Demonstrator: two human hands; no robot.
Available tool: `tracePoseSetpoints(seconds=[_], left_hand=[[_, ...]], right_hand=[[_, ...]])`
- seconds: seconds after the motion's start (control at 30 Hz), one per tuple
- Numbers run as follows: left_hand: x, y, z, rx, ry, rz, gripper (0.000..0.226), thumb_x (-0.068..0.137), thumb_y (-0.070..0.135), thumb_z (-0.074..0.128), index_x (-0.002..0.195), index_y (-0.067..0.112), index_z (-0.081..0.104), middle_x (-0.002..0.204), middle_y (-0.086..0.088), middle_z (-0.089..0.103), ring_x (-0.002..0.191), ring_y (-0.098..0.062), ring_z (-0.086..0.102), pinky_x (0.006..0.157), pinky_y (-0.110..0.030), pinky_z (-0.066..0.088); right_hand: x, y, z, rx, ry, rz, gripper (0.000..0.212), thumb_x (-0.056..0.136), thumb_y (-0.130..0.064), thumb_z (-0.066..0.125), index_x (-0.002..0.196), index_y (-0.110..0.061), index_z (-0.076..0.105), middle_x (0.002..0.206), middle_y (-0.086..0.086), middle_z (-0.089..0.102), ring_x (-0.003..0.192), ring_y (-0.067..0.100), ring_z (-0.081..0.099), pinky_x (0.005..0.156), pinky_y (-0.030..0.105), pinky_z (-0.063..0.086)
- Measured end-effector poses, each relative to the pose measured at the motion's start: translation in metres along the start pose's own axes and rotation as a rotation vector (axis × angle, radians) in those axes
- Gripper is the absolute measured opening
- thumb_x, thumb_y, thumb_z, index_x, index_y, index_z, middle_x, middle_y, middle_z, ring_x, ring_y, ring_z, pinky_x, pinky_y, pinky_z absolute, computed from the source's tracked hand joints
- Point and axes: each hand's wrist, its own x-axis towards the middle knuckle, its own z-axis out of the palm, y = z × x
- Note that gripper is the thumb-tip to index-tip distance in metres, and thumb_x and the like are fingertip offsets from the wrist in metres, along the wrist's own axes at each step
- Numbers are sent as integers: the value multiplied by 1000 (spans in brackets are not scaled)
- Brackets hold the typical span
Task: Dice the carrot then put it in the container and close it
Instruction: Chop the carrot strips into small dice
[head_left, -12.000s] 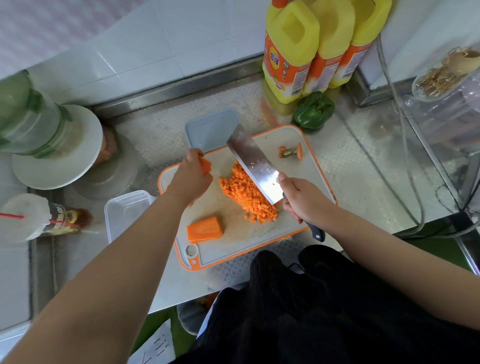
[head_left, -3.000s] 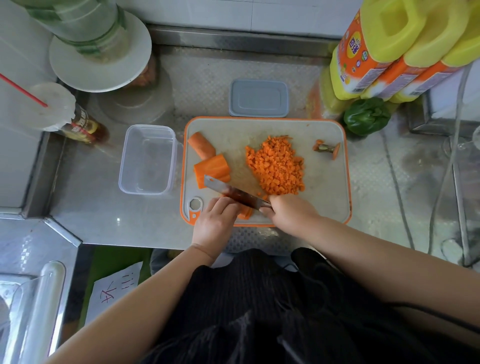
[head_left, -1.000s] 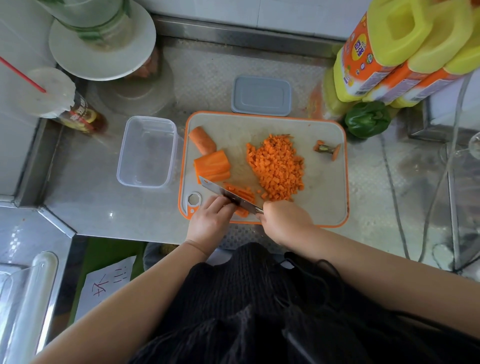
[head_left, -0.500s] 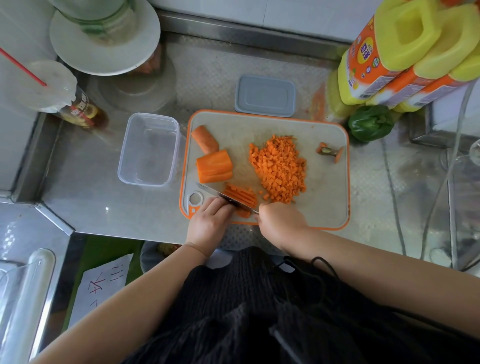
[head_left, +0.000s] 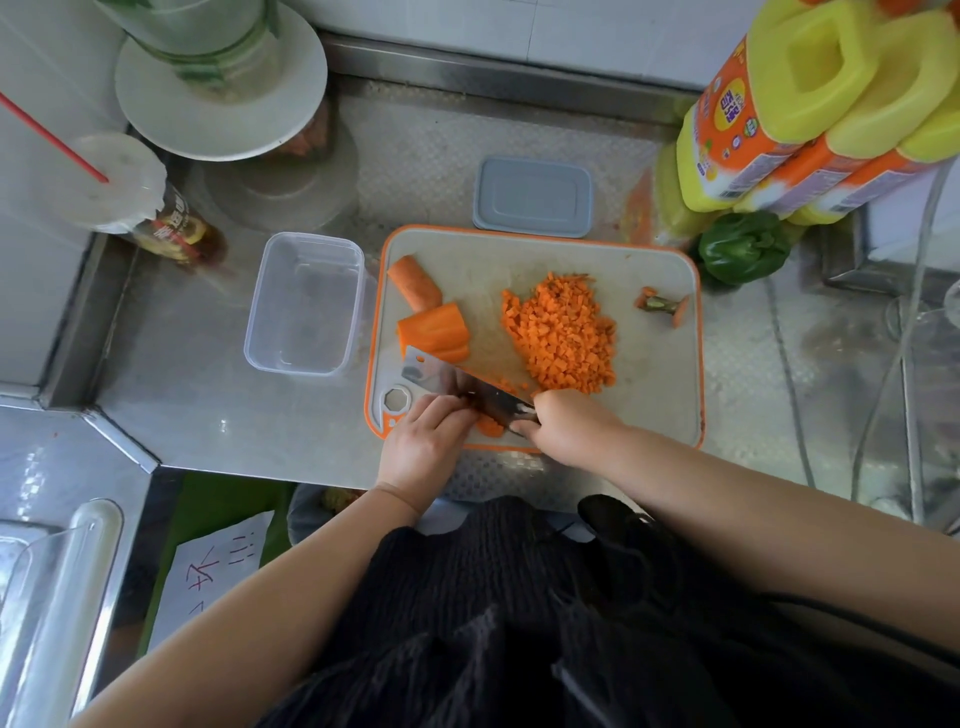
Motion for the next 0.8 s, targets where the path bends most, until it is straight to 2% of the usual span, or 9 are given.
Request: tracePoseSetpoints(seconds=[0.1,0.23,0.43,0.57,0.63,0.8], left_hand=[[1,0,0,0,-8,7,7,86,7,69,92,10,73,96,-5,67,87,-24,57,68,-39,55],[2,1,-2,3,-23,7,5,87,9,69,91,10,72,97,-5,67,87,-24,56,65,-39,55],[1,2,-1,12,-28,-10,13,90,15,60,92,9,71,97,-6,66,85,-24,57,66,-38,54],[1,5,-3,10,-59,-20,19,94,19,56,93,8,70,100,-8,66,85,-27,59,64,-39,54],[0,5,-3,13,-69,-21,17,93,19,57,93,8,69,100,-8,65,85,-26,58,62,-39,54],[-3,1,-1,30,-96,-41,9,88,16,65,92,9,68,99,-6,63,88,-24,54,59,-38,54]], right_hand=[[-6,1,5,-6,62,-19,33,99,-43,45,84,-14,49,72,1,52,70,24,55,58,32,41],[-16,3,11,3,160,-31,40,100,-41,43,67,-20,34,64,-1,46,60,21,49,54,32,37],[-21,-1,20,-30,186,-8,28,101,-34,41,79,-17,40,66,-2,45,66,25,52,56,32,40],[-23,-3,22,-30,191,15,32,101,-36,39,76,-18,38,66,-1,45,65,25,52,56,34,42],[-24,-2,22,-16,179,36,35,101,-37,40,71,-19,35,65,-1,44,65,25,51,56,34,40],[-27,3,22,-30,128,24,33,102,-36,40,74,-17,38,66,-1,43,61,21,46,53,32,35]])
